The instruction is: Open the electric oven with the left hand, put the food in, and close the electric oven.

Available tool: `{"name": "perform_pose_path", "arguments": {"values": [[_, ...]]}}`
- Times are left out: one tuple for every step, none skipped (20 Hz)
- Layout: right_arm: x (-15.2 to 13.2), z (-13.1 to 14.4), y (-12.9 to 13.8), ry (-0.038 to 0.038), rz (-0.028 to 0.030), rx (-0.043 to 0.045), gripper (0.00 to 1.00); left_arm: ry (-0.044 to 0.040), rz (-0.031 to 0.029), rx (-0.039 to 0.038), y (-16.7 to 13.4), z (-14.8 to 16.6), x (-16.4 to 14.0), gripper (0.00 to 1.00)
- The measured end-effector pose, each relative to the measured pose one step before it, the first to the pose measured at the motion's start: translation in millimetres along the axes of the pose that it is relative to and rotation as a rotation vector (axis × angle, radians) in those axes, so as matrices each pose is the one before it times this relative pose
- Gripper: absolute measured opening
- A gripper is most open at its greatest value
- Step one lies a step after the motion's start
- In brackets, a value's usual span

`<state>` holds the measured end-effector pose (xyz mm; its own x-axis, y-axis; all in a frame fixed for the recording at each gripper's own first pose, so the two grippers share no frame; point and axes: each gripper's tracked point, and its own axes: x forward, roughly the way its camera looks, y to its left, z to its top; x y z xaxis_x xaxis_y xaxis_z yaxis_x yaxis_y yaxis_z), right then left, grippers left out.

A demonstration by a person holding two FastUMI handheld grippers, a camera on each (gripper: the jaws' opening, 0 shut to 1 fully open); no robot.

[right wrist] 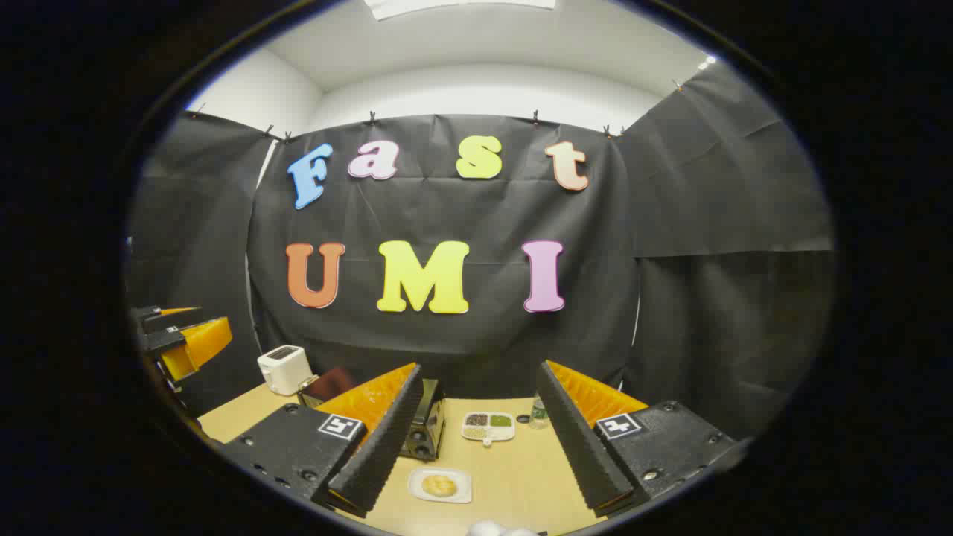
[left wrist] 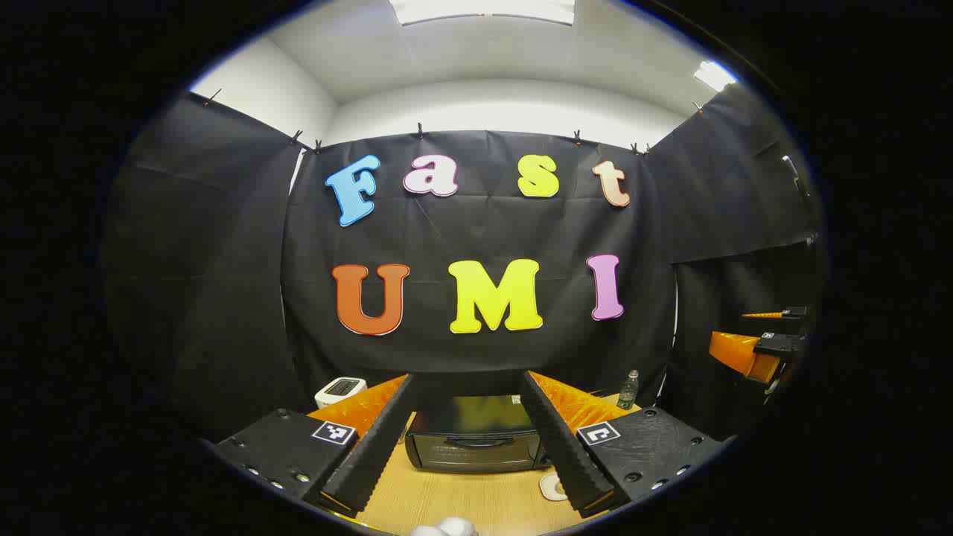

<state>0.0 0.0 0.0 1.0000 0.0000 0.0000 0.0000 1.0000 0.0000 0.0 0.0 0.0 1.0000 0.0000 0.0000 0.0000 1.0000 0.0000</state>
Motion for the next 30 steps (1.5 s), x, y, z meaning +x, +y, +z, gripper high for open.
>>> {"name": "perform_pose_path", "arguments": {"values": [[1.07,0.66,-0.47,-0.00269,-0.00007,0.00169,0.97,-0.00076,0.00133,-0.00275,-0.11,0.00,0.59,0.93],[0.91,0.34,0.16,0.00005,-0.00034,0.00008,0.97,-0.00006,0.00133,-0.00079,0.05,0.49,0.14,0.93],[0.08,0.23,-0.03,0.00029,0.00121,-0.00120,0.97,0.00003,0.00132,0.00085,1.28,-0.12,0.25,0.93],[0.38,-1.71,-0.26,0.00022,-0.00142,-0.00198,0.97,0.00003,0.00238,0.00166,0.36,-0.75,1.30,0.92],[0.29,-0.29,-0.06,0.00130,0.00017,-0.00171,0.97,0.00253,-0.00154,0.00289,-0.70,-1.42,0.10,0.92],[-0.34,-0.69,-1.87,-0.00027,-0.00112,-0.00095,0.97,-0.00060,0.00207,0.00414,-0.08,0.01,0.88,0.92],[0.23,0.73,-0.77,-0.00052,-0.00010,0.00193,0.97,-0.00052,0.00126,0.00469,0.54,-0.69,-0.20,0.92],[0.11,0.28,0.18,-0.00207,-0.00008,0.00382,0.97,-0.00027,0.00153,0.00282,-0.52,-0.07,0.66,0.92],[0.13,0.82,0.29,-0.00114,0.00004,0.00257,0.97,0.00144,0.00078,0.00147,0.22,-1.60,0.72,0.93],[0.53,-1.01,-0.77,-0.00268,0.00063,0.00183,0.97,0.00392,-0.00173,-0.00181,-1.21,-0.82,0.04,0.93],[0.64,1.27,-0.07,0.00127,-0.00125,-0.00194,0.99,-0.00333,0.00179,-0.00130,0.47,0.61,-0.07,0.92],[0.23,-0.75,-0.65,-0.00338,-0.00043,-0.00184,0.97,0.00087,-0.00105,-0.00049,-0.06,-0.16,0.68,0.93],[-0.14,0.12,0.11,0.00201,-0.00107,-0.00212,0.97,0.00159,0.00021,-0.00120,0.07,-1.62,0.46,0.93],[0.40,-0.53,0.70,-0.00172,0.00122,-0.00123,0.97,-0.00236,-0.00103,0.00064,-0.79,-0.27,1.54,0.93],[-0.52,0.47,0.40,-0.00215,0.00057,-0.00036,0.97,-0.00107,0.00309,0.00425,0.80,-1.08,0.78,0.93],[0.19,0.13,-0.96,-0.00206,0.00087,-0.00062,0.97,0.00161,-0.00091,0.00360,0.25,-2.80,1.50,0.93],[0.47,0.80,-0.31,-0.00150,0.00011,-0.00111,0.97,0.00352,0.00121,0.00201,-0.27,-4.32,2.54,0.93],[0.10,-0.28,-0.19,-0.00191,0.00058,-0.00249,0.97,-0.00021,0.00178,-0.00092,0.67,-3.85,2.24,0.93],[-0.75,0.71,-0.56,-0.00280,0.00056,-0.00251,0.97,0.00157,-0.00040,0.00024,-0.96,-5.09,3.86,0.93],[0.70,-1.30,-0.83,-0.00068,-0.00104,-0.00373,0.97,0.00942,0.00032,0.00039,0.30,-9.29,3.25,0.93],[-0.49,-1.31,-1.76,0.00124,-0.00169,-0.00457,0.97,0.00738,-0.00246,-0.00157,-1.64,-9.89,4.70,0.93],[-1.80,-1.59,-1.55,0.00055,-0.00230,-0.00323,0.97,0.01431,-0.00244,-0.00005,-1.96,-11.02,5.03,0.93],[-0.90,1.09,-1.17,-0.00186,0.00024,-0.00118,0.97,0.01658,-0.00569,0.00152,-2.37,-11.50,5.61,0.93],[-0.73,-0.94,-1.98,-0.00088,-0.00376,-0.00159,0.97,0.01452,-0.00846,0.00214,-3.57,-9.88,7.02,0.93],[-0.83,0.15,-1.59,-0.00113,-0.00169,-0.00161,0.97,0.00997,-0.00725,0.00077,-3.57,-10.71,5.44,0.93],[-0.69,-1.14,-1.77,0.00099,-0.00293,-0.00110,0.97,0.00732,-0.00830,-0.00115,-2.80,-9.58,7.03,0.93],[-0.81,-1.32,-2.59,0.00002,-0.00418,-0.00308,0.99,0.01423,-0.00850,-0.00574,-2.45,-11.49,8.56,0.93],[-0.15,-0.69,-2.29,0.00291,-0.00307,-0.00496,0.97,0.00753,-0.00661,-0.00632,-2.79,-11.03,8.59,0.93],[-0.81,-0.59,-1.82,0.00235,-0.00656,-0.00685,0.97,0.01393,-0.00239,-0.00799,-1.67,-10.50,9.62,0.93],[0.92,-2.40,-3.05,0.00465,-0.00761,-0.00820,0.97,0.01605,-0.00291,-0.01041,-0.90,-9.99,11.99,0.93]]}}
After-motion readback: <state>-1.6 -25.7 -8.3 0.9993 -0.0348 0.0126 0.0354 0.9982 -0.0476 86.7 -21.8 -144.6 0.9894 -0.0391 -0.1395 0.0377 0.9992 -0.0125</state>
